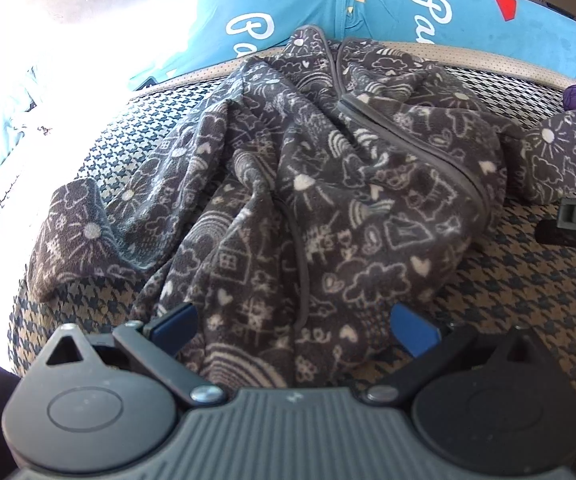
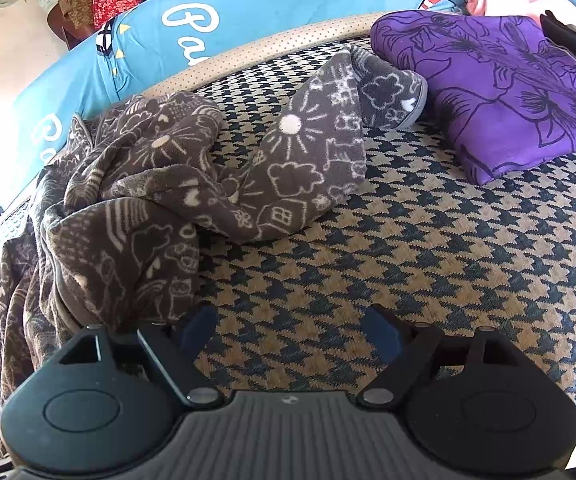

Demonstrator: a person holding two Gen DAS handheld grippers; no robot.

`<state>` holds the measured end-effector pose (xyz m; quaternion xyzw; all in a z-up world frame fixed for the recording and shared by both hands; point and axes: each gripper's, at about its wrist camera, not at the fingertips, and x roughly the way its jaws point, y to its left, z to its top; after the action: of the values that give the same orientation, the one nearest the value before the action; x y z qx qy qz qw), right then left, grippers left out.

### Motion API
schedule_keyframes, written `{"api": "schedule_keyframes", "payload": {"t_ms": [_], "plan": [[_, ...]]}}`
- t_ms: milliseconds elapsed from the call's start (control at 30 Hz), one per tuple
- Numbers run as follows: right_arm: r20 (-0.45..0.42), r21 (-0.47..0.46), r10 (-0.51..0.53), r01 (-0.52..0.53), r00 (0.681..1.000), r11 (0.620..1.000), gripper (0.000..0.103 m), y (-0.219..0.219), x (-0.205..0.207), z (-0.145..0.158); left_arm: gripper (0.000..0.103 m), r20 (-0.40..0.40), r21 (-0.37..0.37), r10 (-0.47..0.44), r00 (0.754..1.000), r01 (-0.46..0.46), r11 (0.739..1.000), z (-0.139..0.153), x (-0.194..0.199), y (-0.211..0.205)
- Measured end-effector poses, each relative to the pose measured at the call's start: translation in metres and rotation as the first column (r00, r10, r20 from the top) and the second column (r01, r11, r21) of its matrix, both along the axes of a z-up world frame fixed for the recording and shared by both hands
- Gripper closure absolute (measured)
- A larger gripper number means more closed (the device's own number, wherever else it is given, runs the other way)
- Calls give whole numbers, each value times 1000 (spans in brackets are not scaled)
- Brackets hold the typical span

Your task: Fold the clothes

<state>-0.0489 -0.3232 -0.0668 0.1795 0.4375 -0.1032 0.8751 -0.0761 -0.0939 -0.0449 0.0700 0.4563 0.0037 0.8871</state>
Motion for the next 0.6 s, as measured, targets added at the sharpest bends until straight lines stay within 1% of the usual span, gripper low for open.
{"api": "schedule_keyframes", "payload": {"t_ms": [200,333,467,600], "plan": [[8,-55,2,-1,1000,998,21,3,0,2,0,39,17,-39,999,38,999,11,-11,-15],[18,-93,16,-14,1000,996,21,5,0,4,0,74,51,-52,996,48,998,18,-16,-20],[41,-160,21,-15,999,987,21,10,-2,10,0,84,48,-32,996,28,998,18,-16,-15],[80,-240,18,2,997,971,21,14,-5,18,0,82,43,-18,996,15,999,17,-14,-14]]}}
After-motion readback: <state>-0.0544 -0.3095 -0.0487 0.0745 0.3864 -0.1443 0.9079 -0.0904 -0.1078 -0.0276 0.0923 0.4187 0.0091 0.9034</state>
